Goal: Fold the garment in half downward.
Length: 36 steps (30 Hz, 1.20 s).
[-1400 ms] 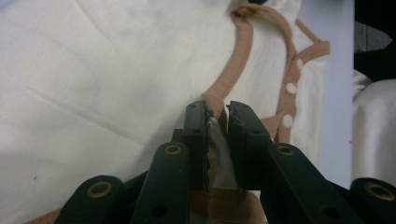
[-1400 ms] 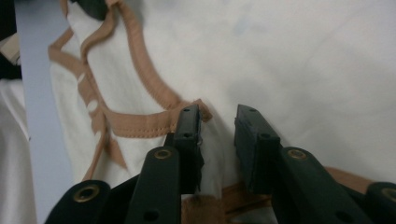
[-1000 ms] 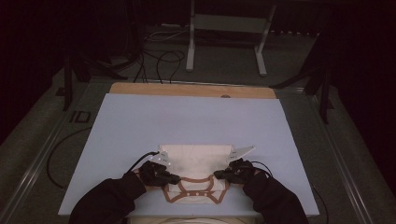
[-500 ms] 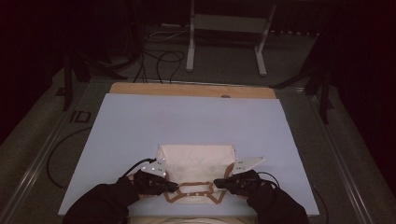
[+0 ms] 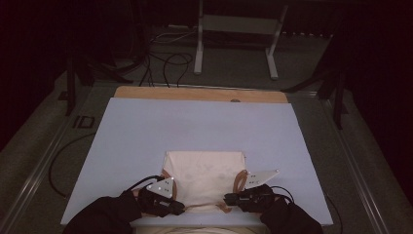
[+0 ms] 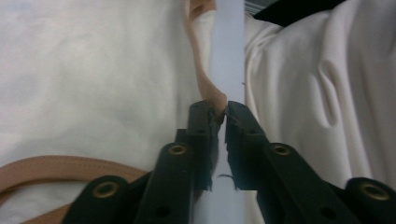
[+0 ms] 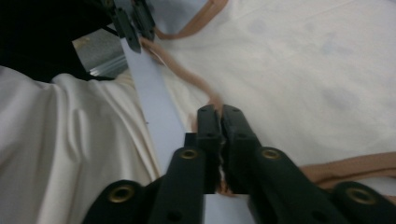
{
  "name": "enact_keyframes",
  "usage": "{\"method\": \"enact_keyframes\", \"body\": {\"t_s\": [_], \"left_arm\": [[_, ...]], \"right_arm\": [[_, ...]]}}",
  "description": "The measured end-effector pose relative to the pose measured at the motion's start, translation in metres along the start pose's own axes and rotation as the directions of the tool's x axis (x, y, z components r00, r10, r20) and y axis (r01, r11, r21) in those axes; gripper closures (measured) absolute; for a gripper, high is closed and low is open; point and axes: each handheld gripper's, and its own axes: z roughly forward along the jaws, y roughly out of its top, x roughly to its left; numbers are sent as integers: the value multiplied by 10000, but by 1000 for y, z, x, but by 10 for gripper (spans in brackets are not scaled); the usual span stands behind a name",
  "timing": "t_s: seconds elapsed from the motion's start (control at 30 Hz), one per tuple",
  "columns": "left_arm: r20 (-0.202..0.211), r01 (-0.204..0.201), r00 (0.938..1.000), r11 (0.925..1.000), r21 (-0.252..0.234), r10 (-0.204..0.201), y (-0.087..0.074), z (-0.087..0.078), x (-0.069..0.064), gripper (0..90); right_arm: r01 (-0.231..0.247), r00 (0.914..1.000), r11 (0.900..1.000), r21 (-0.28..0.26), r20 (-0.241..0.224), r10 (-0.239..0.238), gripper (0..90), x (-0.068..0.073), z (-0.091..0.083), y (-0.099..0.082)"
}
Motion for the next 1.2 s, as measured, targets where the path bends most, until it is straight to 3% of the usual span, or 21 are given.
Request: {"method": "enact_keyframes", "body": {"t_s": [0.07,0.1,0.2,0.23,0.3,0.33,0.37,0.4,0.43,0.47,0.5,0.6,0.63,0.8,0.9,1.03,1.2], "left_arm": [[-159,-154,9998,9999,-44,153,1,-2,-1,647],[-472,-287,9985,9990,-333,271,1,-5,-2,610],[-533,-144,9985,9980,-614,111,1,-7,0,492],[-673,-31,9977,9972,-748,-20,1,-9,1,460],[-795,19,9968,9963,-858,-88,1,-10,2,419],[-830,191,9962,9945,-1028,-277,1,-10,3,368],[-923,300,9948,9909,-1315,-423,2,-13,6,270],[-923,300,9948,9909,-1315,-423,2,-13,6,223],[-1028,173,9941,9883,-1517,-332,1,-16,8,173],[-1028,173,9941,9883,-1517,-332,1,-16,8,146],[-1452,193,9883,9829,-1830,-465,2,-19,10,137],[-1549,322,9858,9783,-2048,-649,3,-21,13,6],[-1822,369,9800,9735,-2257,-794,3,-23,17,6],[-2014,436,9753,9724,-2293,-912,2,-25,23,5],[-2241,496,9689,9698,-2387,-1047,1,-26,30,5],[-2322,542,9662,9690,-2411,-1118,-1,-27,34,5],[-2538,639,9585,9651,-2540,-1302,-6,-28,39,5]], "right_arm": [[13,10000,10000,-77,61,-12,753,0,-1,0],[49,9999,9997,-220,159,-45,671,-1,-2,1],[39,9994,9994,-342,354,-27,590,-3,-3,2],[137,9985,9985,-527,535,-108,465,-5,-4,3],[43,9977,9982,-602,679,-2,420,-6,-4,4],[50,9970,9975,-708,776,5,367,-7,-5,5],[-20,9965,9938,-1110,834,113,256,-10,-7,7],[-20,9965,9938,-1110,834,113,256,-10,-7,7],[62,9958,9913,-1312,910,58,145,-12,-8,10],[62,9958,9913,-1312,910,58,145,-12,-8,10],[-26,9950,9869,-1613,984,187,130,-16,-9,12],[98,9935,9841,-1774,1135,106,99,-18,-10,14],[332,9908,9831,-1803,1351,-87,98,-22,-11,18],[502,9882,9818,-1832,1518,-222,98,-30,-7,24],[570,9866,9767,-2068,1613,-234,98,-40,-3,28],[608,9831,9725,-2250,1823,-193,98,-48,-2,28],[551,9765,9752,-2146,2153,-78,98,-53,-3,25]]}}
